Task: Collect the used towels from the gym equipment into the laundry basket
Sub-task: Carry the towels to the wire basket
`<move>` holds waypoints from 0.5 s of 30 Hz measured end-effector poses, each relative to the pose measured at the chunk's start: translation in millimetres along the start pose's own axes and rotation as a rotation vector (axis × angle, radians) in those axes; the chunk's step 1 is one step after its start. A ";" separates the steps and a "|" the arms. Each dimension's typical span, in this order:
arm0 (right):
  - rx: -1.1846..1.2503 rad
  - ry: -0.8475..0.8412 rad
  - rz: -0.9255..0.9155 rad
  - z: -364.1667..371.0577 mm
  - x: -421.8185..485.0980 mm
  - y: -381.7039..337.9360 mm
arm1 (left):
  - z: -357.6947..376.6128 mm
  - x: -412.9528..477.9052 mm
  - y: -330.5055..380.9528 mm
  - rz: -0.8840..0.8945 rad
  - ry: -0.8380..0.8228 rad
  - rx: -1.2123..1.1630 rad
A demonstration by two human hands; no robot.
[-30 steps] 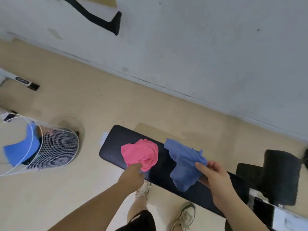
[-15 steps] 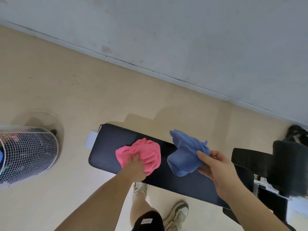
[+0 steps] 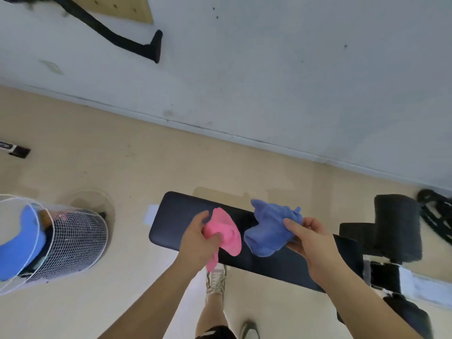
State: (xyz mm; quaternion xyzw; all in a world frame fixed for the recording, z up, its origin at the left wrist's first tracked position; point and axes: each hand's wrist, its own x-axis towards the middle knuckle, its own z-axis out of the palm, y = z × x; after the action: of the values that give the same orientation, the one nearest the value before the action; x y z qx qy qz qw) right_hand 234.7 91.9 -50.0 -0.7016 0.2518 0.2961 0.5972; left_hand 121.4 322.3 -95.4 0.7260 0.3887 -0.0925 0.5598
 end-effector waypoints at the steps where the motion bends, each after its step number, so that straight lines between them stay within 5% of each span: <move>1: -0.011 -0.016 -0.025 -5.4 -17.3 -0.1 | -5.5 -24.2 7.1 0.011 0.021 -0.046; 9: -0.090 -0.247 -0.229 -3.8 -147.6 8.9 | -52.1 -201.3 20.3 0.158 0.256 -0.221; 15: -0.213 -0.554 -0.237 74.7 -225.9 23.7 | -121.5 -276.2 -31.9 0.055 0.377 -0.445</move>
State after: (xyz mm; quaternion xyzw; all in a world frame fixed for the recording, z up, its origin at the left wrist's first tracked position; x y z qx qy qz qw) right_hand 51.8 161.7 87.1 -0.6774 -0.0362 0.4288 0.5967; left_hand -124.4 304.8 81.6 0.6002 0.4765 0.1467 0.6255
